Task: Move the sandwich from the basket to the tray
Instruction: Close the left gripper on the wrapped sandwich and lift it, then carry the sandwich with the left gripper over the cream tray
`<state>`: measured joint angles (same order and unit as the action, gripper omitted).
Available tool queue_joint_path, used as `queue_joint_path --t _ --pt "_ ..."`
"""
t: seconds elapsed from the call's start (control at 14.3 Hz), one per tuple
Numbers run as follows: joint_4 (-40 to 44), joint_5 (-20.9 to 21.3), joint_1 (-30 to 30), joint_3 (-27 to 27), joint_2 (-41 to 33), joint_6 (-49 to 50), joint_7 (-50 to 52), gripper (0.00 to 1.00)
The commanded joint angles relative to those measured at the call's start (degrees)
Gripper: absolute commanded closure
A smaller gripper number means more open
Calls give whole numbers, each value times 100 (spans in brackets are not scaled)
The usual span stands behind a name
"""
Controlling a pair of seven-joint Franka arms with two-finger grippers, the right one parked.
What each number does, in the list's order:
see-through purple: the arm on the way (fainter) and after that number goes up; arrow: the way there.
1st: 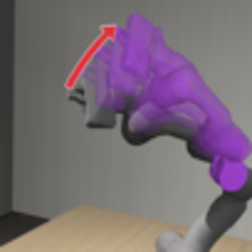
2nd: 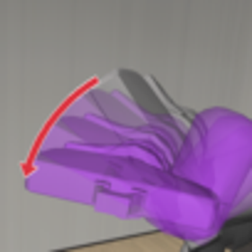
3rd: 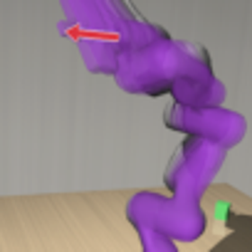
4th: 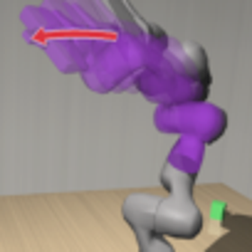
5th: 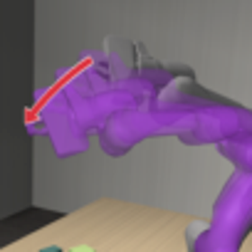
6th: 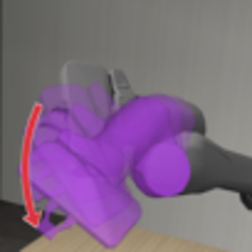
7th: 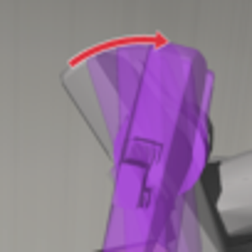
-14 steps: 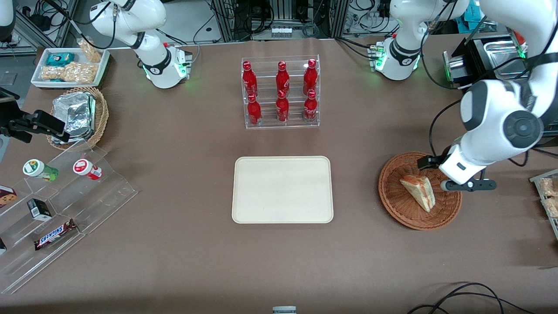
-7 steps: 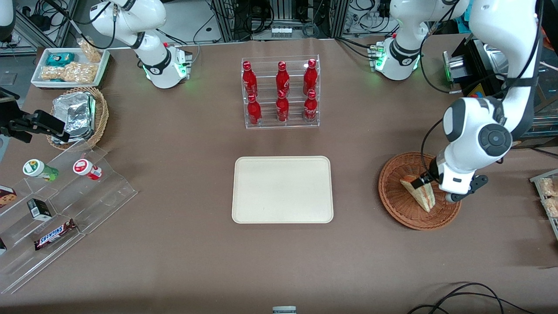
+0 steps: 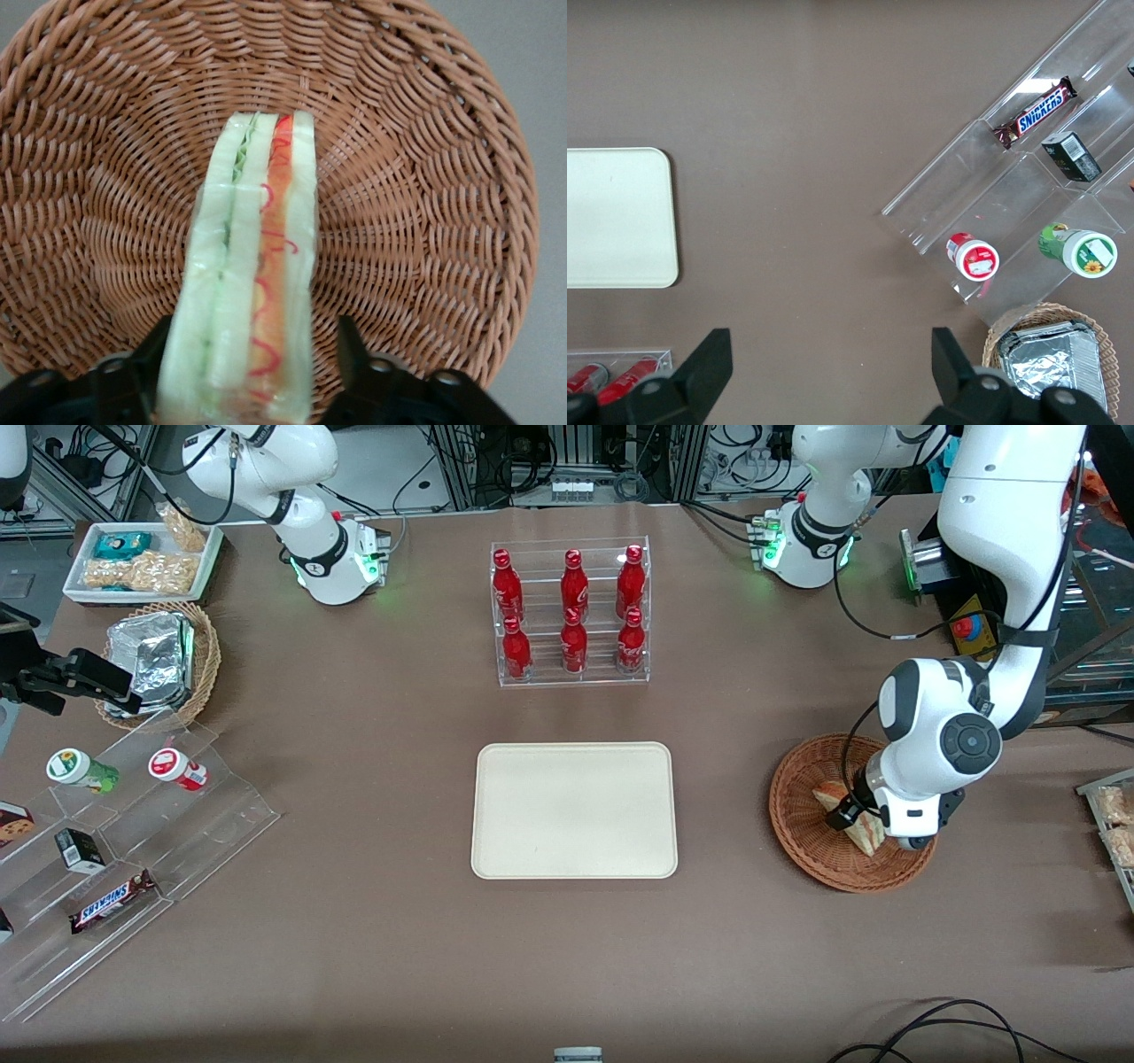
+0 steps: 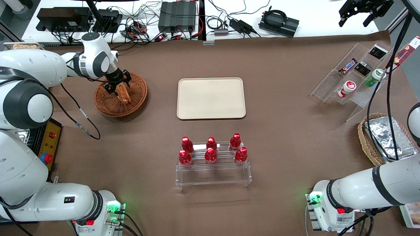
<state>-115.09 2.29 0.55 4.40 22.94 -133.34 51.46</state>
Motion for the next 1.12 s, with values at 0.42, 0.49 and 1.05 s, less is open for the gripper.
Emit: queue_joint_path --t 0.42,0.49,1.05 --pt "1049 430 164 70 -272 2117 118 92" --pt "1059 421 365 70 -307 2128 127 92" --pt "1804 44 1885 237 402 1345 -418 92"
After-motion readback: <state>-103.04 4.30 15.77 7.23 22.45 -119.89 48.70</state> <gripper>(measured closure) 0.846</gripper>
